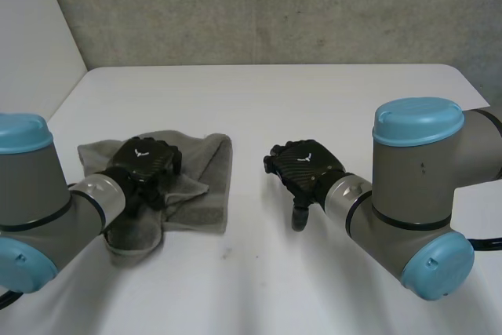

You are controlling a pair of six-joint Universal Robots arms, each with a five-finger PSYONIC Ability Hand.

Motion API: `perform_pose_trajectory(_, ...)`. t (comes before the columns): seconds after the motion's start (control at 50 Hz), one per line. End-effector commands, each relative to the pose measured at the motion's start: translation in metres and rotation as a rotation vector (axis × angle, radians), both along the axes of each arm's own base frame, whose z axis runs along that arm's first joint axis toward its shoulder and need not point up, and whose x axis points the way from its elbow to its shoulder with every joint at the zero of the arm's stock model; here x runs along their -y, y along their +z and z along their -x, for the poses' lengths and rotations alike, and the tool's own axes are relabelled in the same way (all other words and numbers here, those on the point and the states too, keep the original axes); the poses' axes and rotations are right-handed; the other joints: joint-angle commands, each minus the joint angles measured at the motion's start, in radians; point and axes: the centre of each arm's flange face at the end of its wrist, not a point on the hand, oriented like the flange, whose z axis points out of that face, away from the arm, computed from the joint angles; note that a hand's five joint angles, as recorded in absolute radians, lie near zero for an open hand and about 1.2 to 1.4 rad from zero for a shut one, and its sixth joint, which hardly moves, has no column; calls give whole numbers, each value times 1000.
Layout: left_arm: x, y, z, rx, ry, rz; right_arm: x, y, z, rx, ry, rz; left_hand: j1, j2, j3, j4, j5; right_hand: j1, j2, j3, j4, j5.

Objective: Fold the towel.

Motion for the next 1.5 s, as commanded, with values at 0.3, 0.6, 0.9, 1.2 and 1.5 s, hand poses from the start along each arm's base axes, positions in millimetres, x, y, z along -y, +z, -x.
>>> perform_pose_trajectory(0.3, 24, -24, 16, 8, -23, -11, -8, -10, 5, -33, 11, -25, 43, 46, 45, 45, 48, -178, -74, -70, -90, -65)
perform_pose_trajectory(0.6, 20, -6, 29, -8, -60, 31, -2, -8, 6, -36, 6, -5, 759, 761, 761, 761, 764, -178, -74, -70, -90, -65)
perform_pose_trajectory(0.9, 1, 109, 22, -211, -26, 214, 9, -8, -16, 148, -12, -142, 759, 761, 761, 761, 764, -178, -74, -70, -90, -65)
perform_pose_trajectory(1.2, -17, 233, 26, -545, -55, 367, 9, 2, -10, 174, -69, -207, 759, 761, 761, 761, 764, -178, -74, -70, -90, -65)
perform_pose_trajectory(1.5, -42, 233, 146, -701, -279, 284, 62, 37, 82, 218, -368, -116, 759, 761, 761, 761, 764, -178, -74, -70, -90, -65)
